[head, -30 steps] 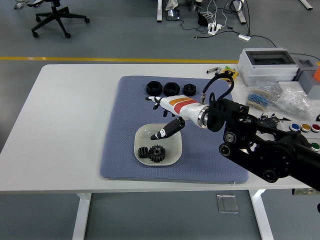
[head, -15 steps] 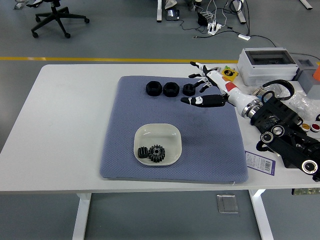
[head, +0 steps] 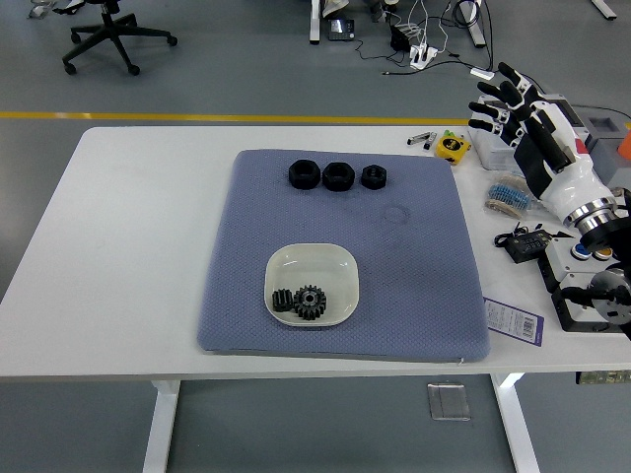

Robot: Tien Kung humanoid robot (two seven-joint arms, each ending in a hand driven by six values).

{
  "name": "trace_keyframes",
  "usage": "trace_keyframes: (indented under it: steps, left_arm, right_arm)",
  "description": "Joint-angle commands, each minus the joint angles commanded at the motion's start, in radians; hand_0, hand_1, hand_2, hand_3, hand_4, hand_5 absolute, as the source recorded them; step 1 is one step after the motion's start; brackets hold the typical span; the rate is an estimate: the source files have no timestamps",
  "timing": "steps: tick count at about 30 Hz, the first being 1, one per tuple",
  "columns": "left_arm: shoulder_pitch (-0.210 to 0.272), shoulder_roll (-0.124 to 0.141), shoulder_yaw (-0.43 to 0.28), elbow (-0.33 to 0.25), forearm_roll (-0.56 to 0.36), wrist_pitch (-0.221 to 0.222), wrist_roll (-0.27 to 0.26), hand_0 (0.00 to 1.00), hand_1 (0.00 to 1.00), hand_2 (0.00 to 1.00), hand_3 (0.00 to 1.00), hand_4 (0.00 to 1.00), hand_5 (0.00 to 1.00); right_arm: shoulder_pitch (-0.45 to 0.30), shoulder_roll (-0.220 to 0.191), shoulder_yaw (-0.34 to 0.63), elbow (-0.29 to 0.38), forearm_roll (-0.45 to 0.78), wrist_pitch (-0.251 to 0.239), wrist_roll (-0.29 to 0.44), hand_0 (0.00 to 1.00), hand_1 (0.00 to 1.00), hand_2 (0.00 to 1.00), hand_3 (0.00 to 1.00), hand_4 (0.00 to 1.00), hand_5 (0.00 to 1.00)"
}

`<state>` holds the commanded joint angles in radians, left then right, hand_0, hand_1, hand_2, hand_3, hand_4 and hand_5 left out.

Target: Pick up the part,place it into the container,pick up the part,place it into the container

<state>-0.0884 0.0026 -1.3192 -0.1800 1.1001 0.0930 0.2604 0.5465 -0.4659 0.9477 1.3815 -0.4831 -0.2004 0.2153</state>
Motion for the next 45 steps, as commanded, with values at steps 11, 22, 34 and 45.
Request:
trace_keyframes:
  steps: [11, 22, 34, 45]
  left_arm:
    - [0.009, -0.003, -0.008, 0.0, 0.024, 0.0, 0.01, 0.813, 0.775, 0.819, 0.566, 0.477, 0.72]
    - [0.006, -0.003, -0.001, 0.0, 0.01, -0.001, 0.005, 0.812, 0.773, 0.815, 0.563, 0.475, 0.726]
    - [0.001, -0.003, -0.003, 0.0, 0.008, 0.0, 0.003, 0.812, 0.772, 0.814, 0.563, 0.471, 0.726]
    - [-0.006, -0.003, -0.023, 0.0, 0.028, 0.002, 0.005, 0.812, 0.771, 0.81, 0.563, 0.468, 0.731]
  right_arm:
    - [-0.159, 0.081, 0.088, 0.063, -0.103, -0.011, -0.012, 0.838, 0.827, 0.879, 0.946, 0.998, 0.835]
    - [-0.233, 0.122, 0.106, 0.063, -0.145, -0.004, -0.001, 0.959, 0.879, 0.9, 0.938, 0.998, 0.854]
    - [-0.247, 0.133, 0.115, 0.063, -0.15, 0.01, 0.013, 0.998, 0.934, 0.96, 0.998, 0.998, 0.996]
    - [-0.255, 0.133, 0.122, 0.06, -0.131, 0.02, 0.01, 0.998, 0.942, 0.968, 0.998, 0.998, 0.998]
